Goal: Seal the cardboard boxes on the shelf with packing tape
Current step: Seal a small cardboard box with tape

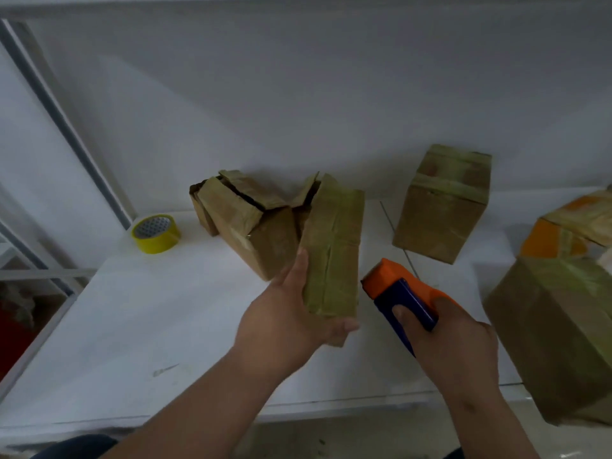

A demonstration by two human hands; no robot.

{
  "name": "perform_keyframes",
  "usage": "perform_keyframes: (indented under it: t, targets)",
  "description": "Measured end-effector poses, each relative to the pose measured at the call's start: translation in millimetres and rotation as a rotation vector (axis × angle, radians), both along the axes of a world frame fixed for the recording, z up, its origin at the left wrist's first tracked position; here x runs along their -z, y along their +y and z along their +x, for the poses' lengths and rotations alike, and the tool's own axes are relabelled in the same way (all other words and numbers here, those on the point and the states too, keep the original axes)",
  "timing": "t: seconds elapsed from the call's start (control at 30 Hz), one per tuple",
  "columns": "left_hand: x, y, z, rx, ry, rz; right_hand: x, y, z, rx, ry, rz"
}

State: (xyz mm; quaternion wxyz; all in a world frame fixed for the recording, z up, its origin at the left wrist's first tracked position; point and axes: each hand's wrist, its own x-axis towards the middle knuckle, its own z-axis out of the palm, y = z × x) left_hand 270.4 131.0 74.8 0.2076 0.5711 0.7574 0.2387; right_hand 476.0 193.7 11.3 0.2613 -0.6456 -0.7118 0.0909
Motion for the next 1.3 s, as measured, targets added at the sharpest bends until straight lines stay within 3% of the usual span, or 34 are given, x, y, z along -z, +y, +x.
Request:
perform_keyframes:
  t: [0.43,0.53,0.63,0.7,0.8,0.9,0.97,1.07,1.3]
  targets:
    - [80,148,37,0.196,-0.265,0.042,-8,52,28,0.126,0.144,-0.129]
    - [84,173,51,0.272,-0.472,0.01,-11,54,33,0.163,0.162,-0.098]
    - [73,195,59,0.278,-0.725,-0.145,-15,60,43,0.231,0.187,-0.082]
    - [66,206,59,0.286,-0.777,-0.148,-19,64,45,0.254,0.204,-0.063]
    - [54,218,55,0.151,-0.632,0.02,-28,76,45,0.242,0.238,-0.032]
    - [54,246,29,-0.066,-0.07,0.049,-40,91,43,0.203,0.238,-0.007]
    - [51,261,12,-0.073,0.171,0.035,-43,96,41,0.182,0.249,0.007]
    - [34,267,-5,-0.121,0.231,-0.042,-43,92,40,0.166,0.279,-0.014]
    - [39,283,-20,-0.02,0.311,-0.126,-38,81,39,0.155,0.29,-0.06]
